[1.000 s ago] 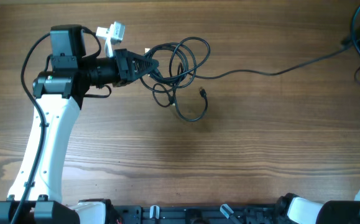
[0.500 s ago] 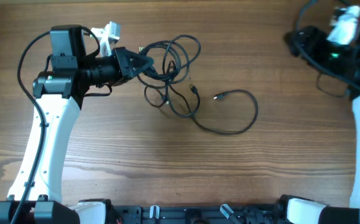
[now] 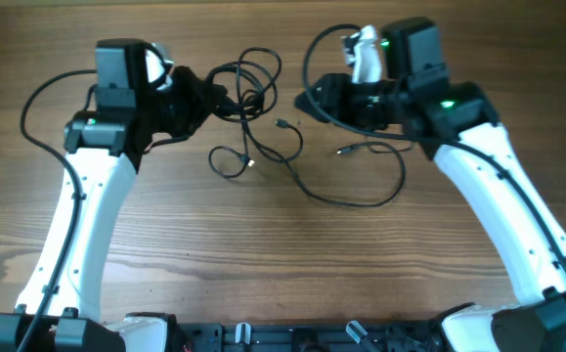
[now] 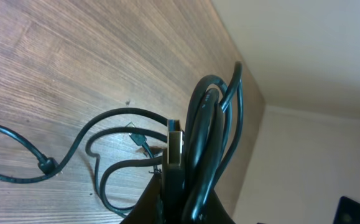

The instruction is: Untangle cables

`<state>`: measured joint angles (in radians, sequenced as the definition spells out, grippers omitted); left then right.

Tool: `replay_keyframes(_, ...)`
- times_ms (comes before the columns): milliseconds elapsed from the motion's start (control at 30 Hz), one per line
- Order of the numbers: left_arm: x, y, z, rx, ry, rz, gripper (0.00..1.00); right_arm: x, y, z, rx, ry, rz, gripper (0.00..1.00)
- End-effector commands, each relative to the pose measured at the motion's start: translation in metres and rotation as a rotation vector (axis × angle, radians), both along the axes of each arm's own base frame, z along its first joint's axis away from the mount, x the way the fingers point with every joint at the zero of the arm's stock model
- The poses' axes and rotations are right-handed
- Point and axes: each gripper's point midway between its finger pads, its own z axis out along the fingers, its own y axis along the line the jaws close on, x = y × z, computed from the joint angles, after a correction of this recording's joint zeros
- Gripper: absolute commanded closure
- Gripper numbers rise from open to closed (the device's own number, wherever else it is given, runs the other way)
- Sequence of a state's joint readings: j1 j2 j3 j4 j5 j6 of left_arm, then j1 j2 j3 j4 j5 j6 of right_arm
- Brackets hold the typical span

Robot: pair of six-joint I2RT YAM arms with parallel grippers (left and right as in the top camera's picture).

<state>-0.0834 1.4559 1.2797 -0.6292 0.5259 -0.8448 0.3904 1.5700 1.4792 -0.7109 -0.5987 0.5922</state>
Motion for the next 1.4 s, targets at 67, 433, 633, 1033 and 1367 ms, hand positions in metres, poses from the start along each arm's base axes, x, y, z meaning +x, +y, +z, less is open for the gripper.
replay_keyframes(67,0.003,-0.005,-0.001,0.073,-0.013,0.054,0.96,-0.004,0.033,-0.005,0.049,0.056,0.019,0.51)
replay_keyframes(433,-0.01,-0.035,0.014,0.185,-0.296,-0.37,0.96,0.017,0.049,0.003,0.027,-0.232,0.175,0.53)
replay_keyframes(633,-0.014,-0.045,0.023,0.172,-0.385,-0.472,0.96,0.019,0.05,0.01,0.024,-0.299,0.201,0.53)
replay_keyframes(1033,-0.008,-0.045,0.029,0.13,-0.366,-0.406,0.96,0.013,0.023,-0.03,-0.102,-0.052,0.019,0.54)
replay_keyframes(1367,-0.005,-0.03,0.013,-0.099,0.028,0.002,0.96,0.012,0.013,-0.04,-0.139,0.016,-0.048,0.54)
